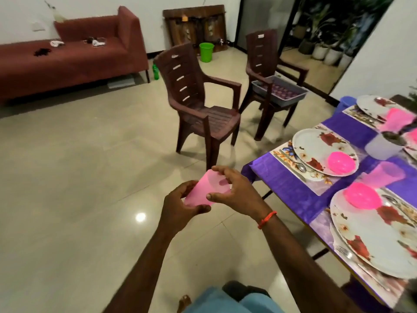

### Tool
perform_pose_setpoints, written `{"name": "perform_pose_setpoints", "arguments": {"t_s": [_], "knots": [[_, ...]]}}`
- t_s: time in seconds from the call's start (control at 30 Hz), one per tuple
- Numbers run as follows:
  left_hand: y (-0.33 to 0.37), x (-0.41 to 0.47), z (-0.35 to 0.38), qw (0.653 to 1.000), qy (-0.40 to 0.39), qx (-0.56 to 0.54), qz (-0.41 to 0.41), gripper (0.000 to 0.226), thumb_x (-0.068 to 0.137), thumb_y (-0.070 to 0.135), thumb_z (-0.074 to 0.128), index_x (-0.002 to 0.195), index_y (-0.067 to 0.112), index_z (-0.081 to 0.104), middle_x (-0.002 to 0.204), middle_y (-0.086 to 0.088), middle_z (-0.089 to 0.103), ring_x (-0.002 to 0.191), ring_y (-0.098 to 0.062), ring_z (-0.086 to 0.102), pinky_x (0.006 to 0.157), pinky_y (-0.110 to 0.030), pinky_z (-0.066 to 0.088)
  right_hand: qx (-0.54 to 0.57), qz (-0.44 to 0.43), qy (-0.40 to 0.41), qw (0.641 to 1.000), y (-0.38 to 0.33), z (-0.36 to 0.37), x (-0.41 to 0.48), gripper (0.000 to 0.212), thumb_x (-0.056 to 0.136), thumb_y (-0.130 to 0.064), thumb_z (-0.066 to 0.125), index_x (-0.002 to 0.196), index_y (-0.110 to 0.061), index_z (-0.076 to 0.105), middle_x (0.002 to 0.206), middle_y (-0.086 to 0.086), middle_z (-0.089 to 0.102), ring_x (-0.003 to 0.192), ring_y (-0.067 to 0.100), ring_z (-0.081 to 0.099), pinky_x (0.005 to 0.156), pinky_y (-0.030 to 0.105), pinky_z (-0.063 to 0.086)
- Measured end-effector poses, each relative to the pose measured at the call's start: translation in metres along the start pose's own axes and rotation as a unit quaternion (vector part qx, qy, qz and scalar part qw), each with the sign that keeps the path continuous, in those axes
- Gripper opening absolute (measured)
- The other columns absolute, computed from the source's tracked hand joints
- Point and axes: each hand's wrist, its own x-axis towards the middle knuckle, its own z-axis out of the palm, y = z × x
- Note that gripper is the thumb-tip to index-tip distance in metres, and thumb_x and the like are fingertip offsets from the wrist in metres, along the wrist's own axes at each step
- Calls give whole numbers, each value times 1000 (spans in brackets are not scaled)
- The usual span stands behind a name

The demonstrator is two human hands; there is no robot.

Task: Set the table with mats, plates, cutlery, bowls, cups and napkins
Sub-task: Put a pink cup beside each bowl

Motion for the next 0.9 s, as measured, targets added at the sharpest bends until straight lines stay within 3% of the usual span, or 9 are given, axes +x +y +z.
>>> {"name": "perform_pose_setpoints", "arguments": {"t_s": [0.17, 0.3, 0.43, 0.53, 0.7, 0.9], "knots": [[15, 22, 23, 997, -72, -14, 29, 67, 62, 14, 98, 120, 22, 65, 115, 7, 68, 103, -9, 63, 69, -6, 52, -15, 47, 32, 998, 17, -23, -3, 79, 76, -41, 86, 144, -33, 45, 135, -9, 48, 114, 11, 50, 90, 32, 55], [25, 39, 42, 992, -120, -5, 48, 70, 59, 25, 100, 118, 30, 62, 110, 21, 65, 105, 3, 59, 71, -7, 52, -3, 68, 62, 996, 31, -42, -9, 80, 75, -40, 86, 144, -34, 46, 133, -7, 49, 116, 11, 51, 94, 40, 57], [24, 61, 61, 987, -148, 15, 57, 77, 56, 38, 100, 124, 28, 66, 115, 20, 67, 108, 3, 61, 78, -18, 59, 9, 88, 99, 991, 47, -57, -12, 85, 71, -43, 88, 144, -35, 47, 136, -9, 50, 119, 13, 51, 93, 40, 57], [21, 79, 79, 983, -172, 23, 63, 77, 59, 36, 100, 127, 26, 67, 119, 16, 70, 113, -4, 62, 78, -31, 63, 12, 102, 129, 986, 62, -71, -10, 88, 66, -45, 91, 144, -34, 49, 136, -7, 51, 118, 15, 52, 93, 39, 56], [35, 118, 114, 974, -207, 46, 83, 70, 71, 31, 94, 133, 32, 62, 125, 17, 67, 116, -3, 60, 76, -24, 53, 9, 127, 149, 981, 97, -104, 9, 88, 64, -38, 94, 141, -31, 52, 133, -7, 52, 114, 14, 54, 89, 29, 54], [62, 176, 149, 963, -248, 51, 91, 55, 71, 44, 90, 116, 54, 60, 110, 29, 69, 108, 3, 62, 81, -41, 62, 18, 152, 172, 973, 140, -144, 35, 91, 60, -37, 96, 140, -26, 54, 133, -5, 54, 115, 18, 55, 90, 33, 55]]}}
